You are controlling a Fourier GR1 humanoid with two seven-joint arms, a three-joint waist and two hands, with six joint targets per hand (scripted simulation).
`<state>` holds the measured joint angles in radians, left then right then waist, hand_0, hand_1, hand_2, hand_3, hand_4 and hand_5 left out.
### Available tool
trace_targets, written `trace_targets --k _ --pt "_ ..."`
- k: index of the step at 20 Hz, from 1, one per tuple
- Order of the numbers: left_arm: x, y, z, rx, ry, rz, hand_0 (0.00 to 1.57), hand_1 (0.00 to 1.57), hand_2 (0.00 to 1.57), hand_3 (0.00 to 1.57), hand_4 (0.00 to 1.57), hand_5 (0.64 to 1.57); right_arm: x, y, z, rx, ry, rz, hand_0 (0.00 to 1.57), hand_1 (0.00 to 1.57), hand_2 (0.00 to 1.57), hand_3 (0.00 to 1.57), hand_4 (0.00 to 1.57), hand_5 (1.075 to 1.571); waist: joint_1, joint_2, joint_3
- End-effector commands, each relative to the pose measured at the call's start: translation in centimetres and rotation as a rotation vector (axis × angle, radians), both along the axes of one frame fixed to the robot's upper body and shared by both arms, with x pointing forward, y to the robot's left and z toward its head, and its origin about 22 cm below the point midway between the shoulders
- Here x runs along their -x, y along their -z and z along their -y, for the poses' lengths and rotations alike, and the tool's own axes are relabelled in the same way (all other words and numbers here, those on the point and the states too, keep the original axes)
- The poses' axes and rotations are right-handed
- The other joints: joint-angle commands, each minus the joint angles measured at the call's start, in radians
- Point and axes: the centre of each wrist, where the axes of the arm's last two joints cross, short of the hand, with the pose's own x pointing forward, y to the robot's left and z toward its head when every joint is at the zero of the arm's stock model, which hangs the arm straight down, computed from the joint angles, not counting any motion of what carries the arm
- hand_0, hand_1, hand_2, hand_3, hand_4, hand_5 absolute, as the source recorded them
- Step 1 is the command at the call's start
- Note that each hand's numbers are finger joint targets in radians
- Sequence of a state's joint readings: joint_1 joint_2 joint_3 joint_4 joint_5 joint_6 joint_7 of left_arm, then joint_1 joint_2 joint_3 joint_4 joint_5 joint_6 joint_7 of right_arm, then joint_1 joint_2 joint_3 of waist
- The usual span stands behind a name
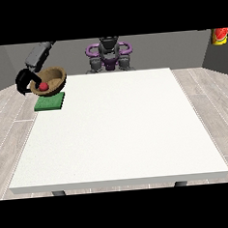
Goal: Pick the cup and pour the ball into the bowl, then pick the bowl and place it on the pad
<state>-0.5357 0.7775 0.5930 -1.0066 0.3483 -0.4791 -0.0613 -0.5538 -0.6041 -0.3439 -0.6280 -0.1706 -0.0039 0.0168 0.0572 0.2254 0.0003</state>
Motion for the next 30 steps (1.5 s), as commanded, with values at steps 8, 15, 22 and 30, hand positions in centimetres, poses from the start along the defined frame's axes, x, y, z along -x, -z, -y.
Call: trace_targets --k 8,15,22,30 --pt "0.4 -3.0 -0.5 0.0 0.001 -0.015 0.0 0.0 0.0 0.0 1.19 1.563 1.2 0.4 2.2 -0.001 0.166 0.004 1.57 1.57 1.57 1.09 0.0 1.55 0.003 -0.005 0.0003" --pt "1.0 -1.1 -1.5 -0.009 -0.025 0.044 0.0 0.0 0.0 0.0 1.19 1.562 -0.2 -0.3 1.0 -0.045 0.203 0.061 1.45 1.45 1.39 0.8 0.0 1.536 0.018 0.034 0.0" --pt "0.8 -4.2 -1.6 -0.02 -0.019 0.1 0.0 0.0 0.0 0.0 1.19 1.566 -1.8 -3.8 1.1 0.024 0.187 0.182 1.26 1.26 1.35 0.91 0.11 1.529 0.024 0.109 0.0007" --pt "-0.2 -2.2 0.8 -0.031 0.019 0.04 0.0 0.0 0.0 0.0 1.21 1.569 -1.7 -1.2 0.2 0.04 0.096 -0.013 0.0 0.0 0.0 0.0 0.0 1.407 0.061 0.024 0.0011"
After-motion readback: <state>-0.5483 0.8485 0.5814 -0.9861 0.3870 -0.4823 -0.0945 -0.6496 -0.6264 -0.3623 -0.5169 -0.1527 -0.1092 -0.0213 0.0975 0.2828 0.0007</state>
